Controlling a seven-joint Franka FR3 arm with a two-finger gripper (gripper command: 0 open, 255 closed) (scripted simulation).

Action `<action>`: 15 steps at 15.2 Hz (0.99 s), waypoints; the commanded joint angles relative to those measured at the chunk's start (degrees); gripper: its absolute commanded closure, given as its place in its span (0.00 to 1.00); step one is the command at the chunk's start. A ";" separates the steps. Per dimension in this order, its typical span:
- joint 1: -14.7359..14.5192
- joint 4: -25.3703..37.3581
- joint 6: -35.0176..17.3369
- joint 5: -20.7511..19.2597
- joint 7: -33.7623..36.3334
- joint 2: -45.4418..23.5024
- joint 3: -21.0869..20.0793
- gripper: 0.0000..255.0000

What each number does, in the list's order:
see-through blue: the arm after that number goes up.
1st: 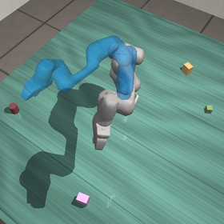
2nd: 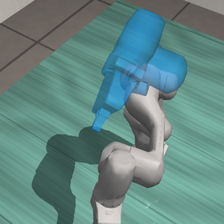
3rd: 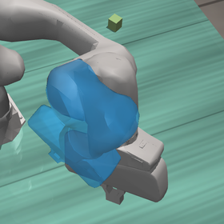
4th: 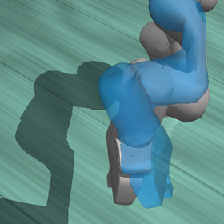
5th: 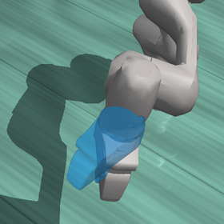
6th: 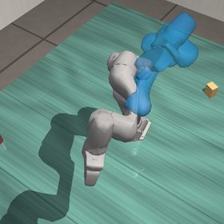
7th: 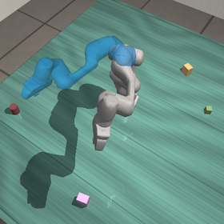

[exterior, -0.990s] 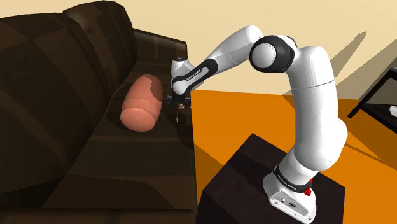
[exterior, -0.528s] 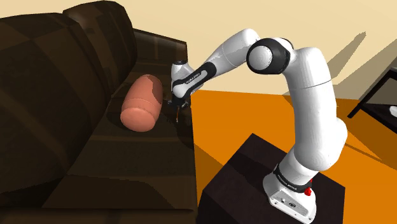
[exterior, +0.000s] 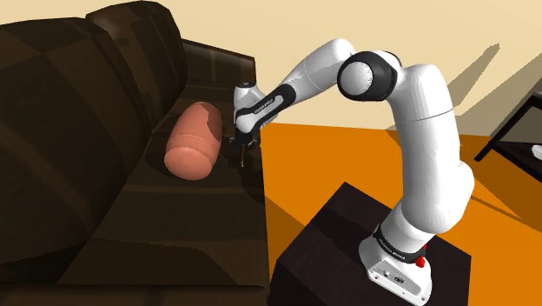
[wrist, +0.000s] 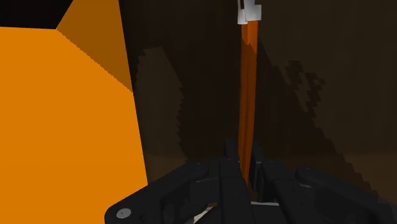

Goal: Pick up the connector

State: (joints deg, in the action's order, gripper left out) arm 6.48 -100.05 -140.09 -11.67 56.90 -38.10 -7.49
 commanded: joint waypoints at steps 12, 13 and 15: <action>0.66 0.19 6.51 1.45 -1.15 6.39 -1.11 1.00; 0.71 0.28 7.06 1.56 -1.24 6.86 -1.18 1.00; 0.76 0.39 7.70 1.70 -1.36 7.39 -1.27 1.00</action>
State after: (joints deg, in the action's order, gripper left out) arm 7.15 -99.44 -132.60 -10.05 55.64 -31.13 -8.72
